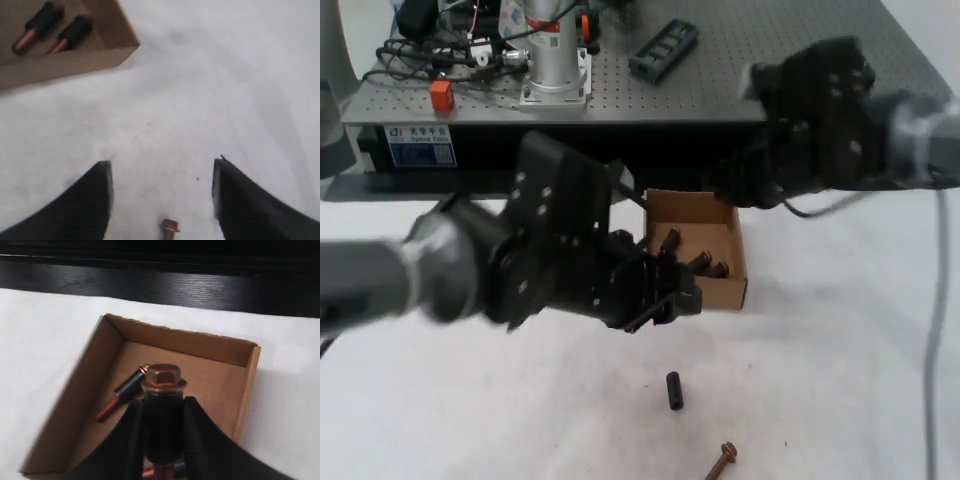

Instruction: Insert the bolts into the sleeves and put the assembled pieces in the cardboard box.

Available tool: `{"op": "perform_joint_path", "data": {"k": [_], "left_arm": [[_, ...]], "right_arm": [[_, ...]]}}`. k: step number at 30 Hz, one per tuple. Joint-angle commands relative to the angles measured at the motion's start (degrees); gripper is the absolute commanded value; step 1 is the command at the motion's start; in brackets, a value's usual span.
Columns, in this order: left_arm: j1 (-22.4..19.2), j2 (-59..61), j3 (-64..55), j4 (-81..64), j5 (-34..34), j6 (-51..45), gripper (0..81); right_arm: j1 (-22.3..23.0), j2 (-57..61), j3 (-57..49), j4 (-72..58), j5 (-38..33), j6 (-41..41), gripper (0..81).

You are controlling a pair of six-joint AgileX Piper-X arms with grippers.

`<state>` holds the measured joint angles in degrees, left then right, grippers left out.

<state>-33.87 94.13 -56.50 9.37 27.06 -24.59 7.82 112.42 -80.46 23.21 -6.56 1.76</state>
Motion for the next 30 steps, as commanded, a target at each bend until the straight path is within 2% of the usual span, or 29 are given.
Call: {"op": "perform_joint_path", "data": {"k": [1,5,7,10,12,18,22,24,30], "left_arm": [[-0.1,5.3,-8.1,14.1,-4.2,4.6,42.5],[-0.8,10.5,-15.0,22.7,-6.3,7.5,42.5],[-1.7,12.6,-17.6,25.0,-7.8,9.0,42.5],[-3.4,15.8,-20.1,28.0,-11.4,11.0,42.5],[-4.2,17.5,-21.1,29.6,-12.1,11.5,42.5],[-5.7,20.5,-21.8,33.2,-12.4,11.3,42.5],[-5.9,21.4,-21.8,33.9,-14.7,11.3,41.3],[-5.9,21.7,-21.8,33.5,-16.5,11.3,36.3],[-5.9,21.8,-21.8,33.1,-16.4,11.6,16.3]], "right_arm": [[0.3,3.0,-5.5,5.3,1.4,-1.8,2.6],[0.3,8.2,-12.2,11.7,1.7,-2.7,1.1],[0.3,9.3,-14.0,13.7,1.7,-2.7,9.7],[0.3,9.2,-14.5,14.2,1.7,-2.7,30.7],[0.3,8.1,-14.5,14.9,1.5,-2.7,38.3],[0.3,2.5,-14.5,15.7,1.3,-2.5,30.6],[0.3,-2.1,-14.5,17.4,0.8,-1.3,30.4],[0.3,-4.0,-14.5,19.5,0.6,-1.3,30.4],[0.3,-11.3,-10.2,23.1,0.7,-1.8,30.4]]}}
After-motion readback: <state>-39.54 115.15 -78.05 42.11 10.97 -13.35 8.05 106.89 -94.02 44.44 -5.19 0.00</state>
